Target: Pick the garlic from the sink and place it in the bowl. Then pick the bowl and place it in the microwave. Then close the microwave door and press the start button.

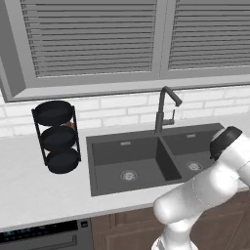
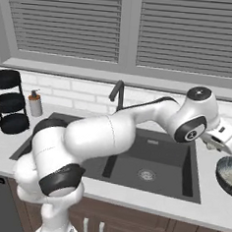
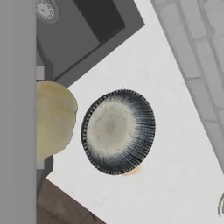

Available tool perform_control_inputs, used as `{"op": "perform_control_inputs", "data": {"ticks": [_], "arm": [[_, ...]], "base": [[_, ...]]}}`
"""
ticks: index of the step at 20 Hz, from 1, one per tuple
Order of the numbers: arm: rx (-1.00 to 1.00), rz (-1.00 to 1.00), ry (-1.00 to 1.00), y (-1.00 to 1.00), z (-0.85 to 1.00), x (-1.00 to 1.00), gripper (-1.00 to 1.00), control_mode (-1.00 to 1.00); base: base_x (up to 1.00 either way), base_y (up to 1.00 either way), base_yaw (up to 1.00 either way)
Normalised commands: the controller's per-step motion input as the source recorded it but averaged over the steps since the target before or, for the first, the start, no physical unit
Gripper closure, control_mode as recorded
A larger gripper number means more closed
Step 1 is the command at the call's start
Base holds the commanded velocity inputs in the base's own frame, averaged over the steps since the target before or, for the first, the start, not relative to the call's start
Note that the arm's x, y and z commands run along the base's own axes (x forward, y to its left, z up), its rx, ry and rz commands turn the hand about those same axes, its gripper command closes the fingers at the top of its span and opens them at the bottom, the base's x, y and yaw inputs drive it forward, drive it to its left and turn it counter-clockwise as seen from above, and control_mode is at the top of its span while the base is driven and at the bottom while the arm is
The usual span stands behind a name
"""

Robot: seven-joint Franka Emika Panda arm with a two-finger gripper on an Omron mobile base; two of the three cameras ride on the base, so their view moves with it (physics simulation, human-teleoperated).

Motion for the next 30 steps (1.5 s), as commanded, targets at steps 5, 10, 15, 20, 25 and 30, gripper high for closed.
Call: {"op": "perform_control_inputs", "data": {"ticks": [5,10,15,20,25,30], "arm": [[0.01,-0.01,0.0,-0.43,-0.16,0.19,1.0,-1.0],[0.0,-0.03,0.0,-0.39,-0.11,0.06,1.0,-1.0],[0.01,-0.03,0.0,-0.28,-0.2,0.0,1.0,-1.0],[0.01,-0.01,0.0,-0.04,-0.47,0.0,1.0,-1.0],[0.0,0.0,-0.08,0.0,-0.46,0.0,1.0,-1.0],[-0.02,-0.01,-0.25,0.07,-0.5,-0.04,1.0,-1.0]], "base": [[0.0,0.0,0.0],[0.0,0.0,0.0],[0.0,0.0,0.0],[0.0,0.0,0.0],[0.0,0.0,0.0],[0.0,0.0,0.0]]}}
